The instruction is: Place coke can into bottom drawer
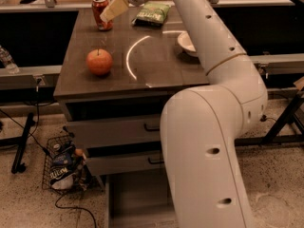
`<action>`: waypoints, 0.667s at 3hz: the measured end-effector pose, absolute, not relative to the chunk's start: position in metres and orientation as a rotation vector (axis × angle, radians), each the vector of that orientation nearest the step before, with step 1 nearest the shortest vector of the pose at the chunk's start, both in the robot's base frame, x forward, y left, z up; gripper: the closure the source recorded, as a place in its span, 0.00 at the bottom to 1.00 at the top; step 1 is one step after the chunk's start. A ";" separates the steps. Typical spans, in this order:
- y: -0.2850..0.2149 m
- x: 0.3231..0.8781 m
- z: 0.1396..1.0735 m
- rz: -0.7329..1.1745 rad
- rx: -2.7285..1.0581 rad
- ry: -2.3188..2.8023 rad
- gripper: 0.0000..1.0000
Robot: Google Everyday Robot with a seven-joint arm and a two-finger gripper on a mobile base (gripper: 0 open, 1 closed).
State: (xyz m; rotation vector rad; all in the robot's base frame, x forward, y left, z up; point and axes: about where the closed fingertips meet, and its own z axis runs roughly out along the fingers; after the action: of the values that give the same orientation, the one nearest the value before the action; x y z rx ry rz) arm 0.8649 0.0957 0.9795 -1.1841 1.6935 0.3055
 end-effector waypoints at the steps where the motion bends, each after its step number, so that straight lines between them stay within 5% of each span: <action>1: 0.123 0.899 0.960 0.321 -1.105 1.680 0.00; 2: 0.138 0.925 0.942 0.332 -1.026 1.687 0.00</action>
Offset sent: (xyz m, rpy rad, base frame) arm 0.1295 0.0541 -0.0455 0.1933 -0.0163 -0.1681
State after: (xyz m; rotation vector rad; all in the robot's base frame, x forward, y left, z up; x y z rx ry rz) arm 0.9251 0.1380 0.9418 -1.0258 1.6866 0.3323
